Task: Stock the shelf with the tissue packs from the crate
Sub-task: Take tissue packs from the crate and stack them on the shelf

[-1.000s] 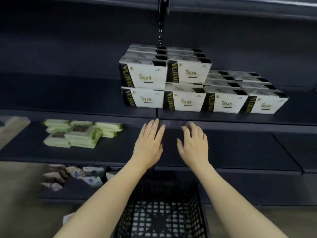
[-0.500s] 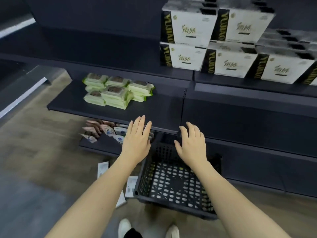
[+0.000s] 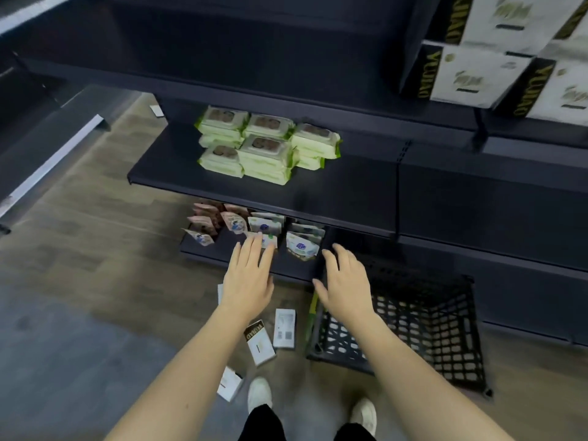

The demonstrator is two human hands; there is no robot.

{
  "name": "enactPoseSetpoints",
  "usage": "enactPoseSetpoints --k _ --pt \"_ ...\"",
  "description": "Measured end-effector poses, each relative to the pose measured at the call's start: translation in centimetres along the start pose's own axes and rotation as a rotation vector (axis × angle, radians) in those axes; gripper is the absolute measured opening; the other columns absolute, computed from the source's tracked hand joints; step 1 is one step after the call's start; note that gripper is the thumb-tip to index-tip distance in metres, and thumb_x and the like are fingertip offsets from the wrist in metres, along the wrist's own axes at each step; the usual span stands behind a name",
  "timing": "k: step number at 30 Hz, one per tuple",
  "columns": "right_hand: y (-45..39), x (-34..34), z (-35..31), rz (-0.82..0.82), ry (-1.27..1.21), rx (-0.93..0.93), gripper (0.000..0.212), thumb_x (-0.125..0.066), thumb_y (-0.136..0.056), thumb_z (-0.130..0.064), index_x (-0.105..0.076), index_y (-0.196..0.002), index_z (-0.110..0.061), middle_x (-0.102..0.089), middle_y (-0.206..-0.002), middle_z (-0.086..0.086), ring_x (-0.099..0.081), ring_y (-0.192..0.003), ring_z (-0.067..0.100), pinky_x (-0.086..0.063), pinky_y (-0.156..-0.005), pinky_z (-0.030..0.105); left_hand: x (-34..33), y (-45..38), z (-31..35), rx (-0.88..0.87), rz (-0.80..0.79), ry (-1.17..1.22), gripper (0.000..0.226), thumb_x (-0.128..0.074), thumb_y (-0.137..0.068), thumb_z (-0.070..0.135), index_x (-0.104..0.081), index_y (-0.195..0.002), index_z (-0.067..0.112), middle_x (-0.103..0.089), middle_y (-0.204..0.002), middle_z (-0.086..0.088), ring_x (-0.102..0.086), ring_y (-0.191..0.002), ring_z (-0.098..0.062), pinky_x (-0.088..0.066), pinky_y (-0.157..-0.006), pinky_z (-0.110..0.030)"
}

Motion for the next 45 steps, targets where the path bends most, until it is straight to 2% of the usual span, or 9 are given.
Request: enactPoseSetpoints --k 7,11,24,29,33,36,40,43,45 --pt "1.0 -7.7 -8.6 -0.182 -0.043 0.035 0.072 -0.088 -0.051 -0.037 -0.066 -0.111 -0.005 -0.065 -0.112 0.015 -0.066 -0.096 0.031 -0.055 -0.077 0.038 -6.6 5.5 -8.8 0.025 -0.168 -0.012 0.089 -0.093 -0.031 0.024 -0.067 -0.113 0.003 -0.060 -0.122 -0.022 -0.060 -0.110 -0.037 -0.048 -0.090 -0.050" --pt "2.7 -12.4 -10.9 -0.280 -0.085 0.046 0.074 -0.088 -0.046 -0.039 -0.066 -0.108 -0.006 -0.065 -0.108 0.013 -0.066 -0.091 0.029 -0.056 -0.075 0.037 -10.8 7.9 -11.4 0.063 -0.187 0.047 0.090 -0.089 -0.024 0.013 -0.065 -0.111 0.004 -0.061 -0.117 -0.021 -0.048 -0.112 -0.034 -0.050 -0.088 -0.049" --pt "8.5 -38.5 -9.9 -0.499 -0.036 0.106 0.066 -0.085 -0.036 -0.045 -0.071 -0.091 -0.012 -0.067 -0.093 0.007 -0.066 -0.077 0.024 -0.055 -0.063 0.035 -37.6 13.0 -9.4 0.060 -0.333 0.151 0.089 -0.087 -0.012 0.009 -0.069 -0.099 0.005 -0.068 -0.100 -0.019 -0.048 -0.102 -0.031 -0.056 -0.070 -0.041" --pt "8.9 -51.5 -8.2 -0.540 0.020 0.086 0.062 -0.066 -0.080 -0.037 -0.048 -0.132 -0.008 -0.046 -0.135 0.013 -0.047 -0.119 0.030 -0.038 -0.099 0.039 -50.7 12.3 -8.8 -0.019 -0.384 0.116 0.093 -0.085 -0.008 0.005 -0.072 -0.100 0.005 -0.068 -0.102 -0.019 -0.050 -0.103 -0.032 -0.056 -0.069 -0.044" --pt "10.6 -60.1 -7.9 -0.543 -0.018 0.125 0.061 -0.088 -0.034 -0.037 -0.071 -0.088 -0.013 -0.067 -0.089 0.007 -0.065 -0.075 0.023 -0.054 -0.066 0.035 -59.5 11.7 -9.1 -0.151 -0.455 -0.005 0.094 -0.091 -0.033 0.014 -0.062 -0.122 0.006 -0.059 -0.125 -0.020 -0.053 -0.119 -0.035 -0.045 -0.096 -0.042" --pt "11.3 -64.8 -7.2 -0.536 0.009 0.171 0.056 -0.085 -0.032 -0.036 -0.069 -0.082 -0.017 -0.066 -0.085 0.004 -0.064 -0.074 0.022 -0.054 -0.067 0.033 -64.4 11.5 -9.0 -0.298 -0.413 -0.070 0.085 -0.091 -0.031 0.010 -0.068 -0.112 0.006 -0.063 -0.115 -0.020 -0.046 -0.113 -0.034 -0.035 -0.095 -0.044" --pt "12.4 -69.0 -5.4 -0.566 0.035 0.192 0.068 -0.087 -0.029 -0.040 -0.072 -0.089 -0.014 -0.069 -0.093 0.007 -0.067 -0.082 0.025 -0.055 -0.072 0.037 -69.4 11.8 -7.6 -0.455 -0.407 -0.154 0.075 -0.087 -0.057 0.019 -0.059 -0.127 0.014 -0.057 -0.128 -0.014 -0.048 -0.120 -0.033 -0.043 -0.099 -0.045" --pt "12.7 -70.9 -3.8 -0.567 0.053 0.177 0.071 -0.086 -0.032 -0.039 -0.071 -0.096 -0.010 -0.068 -0.099 0.011 -0.066 -0.087 0.028 -0.055 -0.074 0.041 -73.3 13.1 -5.4 -0.640 -0.576 -0.327 0.066 -0.042 -0.099 0.018 -0.002 -0.152 0.013 -0.007 -0.158 -0.013 -0.009 -0.144 -0.030 -0.008 -0.115 -0.046" --pt "12.5 -71.8 -3.1 -0.595 0.070 0.166 0.074 -0.086 -0.031 -0.037 -0.070 -0.097 -0.010 -0.068 -0.100 0.012 -0.066 -0.089 0.029 -0.055 -0.073 0.042 -75.2 13.6 -4.3 -0.761 -0.643 -0.435 0.059 -0.023 -0.104 0.015 0.014 -0.149 0.010 0.008 -0.158 -0.010 0.006 -0.145 -0.028 0.007 -0.114 -0.047"
Point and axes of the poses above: each hand's wrist, its own y-axis away from the middle knuckle, its own x-axis out of the back of the hand, z = x × y, the point moved 9 cm from there along -y, towards the middle knuckle
